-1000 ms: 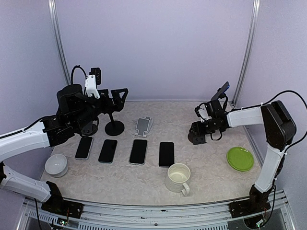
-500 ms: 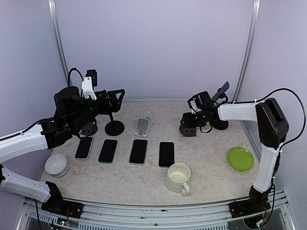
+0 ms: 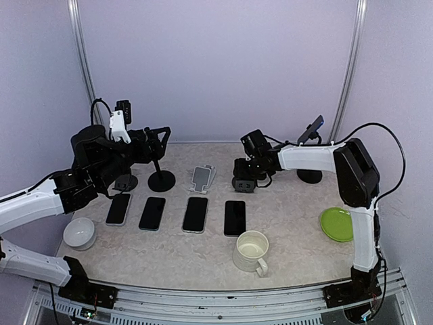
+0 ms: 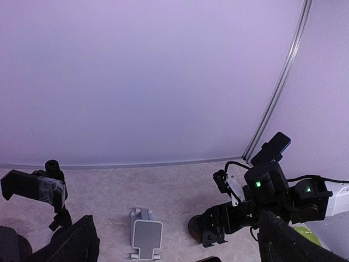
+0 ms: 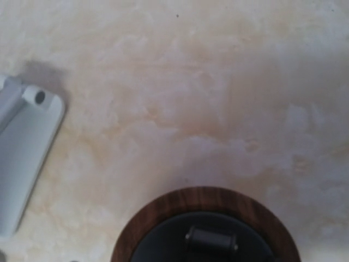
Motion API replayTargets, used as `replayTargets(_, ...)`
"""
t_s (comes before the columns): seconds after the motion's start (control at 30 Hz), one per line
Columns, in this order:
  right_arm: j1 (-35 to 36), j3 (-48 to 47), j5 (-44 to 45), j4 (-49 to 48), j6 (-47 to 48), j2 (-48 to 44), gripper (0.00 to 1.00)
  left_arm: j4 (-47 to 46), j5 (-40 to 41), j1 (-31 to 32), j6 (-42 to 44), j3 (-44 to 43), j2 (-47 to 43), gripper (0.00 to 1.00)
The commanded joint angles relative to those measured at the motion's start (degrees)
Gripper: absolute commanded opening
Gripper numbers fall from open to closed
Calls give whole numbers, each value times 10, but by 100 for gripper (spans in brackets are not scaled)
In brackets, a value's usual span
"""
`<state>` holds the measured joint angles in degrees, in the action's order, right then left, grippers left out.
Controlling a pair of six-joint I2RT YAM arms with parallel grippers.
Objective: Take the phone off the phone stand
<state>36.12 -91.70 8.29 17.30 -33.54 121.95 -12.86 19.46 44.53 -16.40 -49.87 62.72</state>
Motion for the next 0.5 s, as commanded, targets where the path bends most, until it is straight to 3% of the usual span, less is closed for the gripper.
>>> replayTargets(0.0,10,-33,36,15,-40,28,38,-8,-3,-8,-1,10,-18,99)
replayTargets(0.47,33,-80,61,11,-86,84,41,-9,-12,-13,-13,17,-14,99)
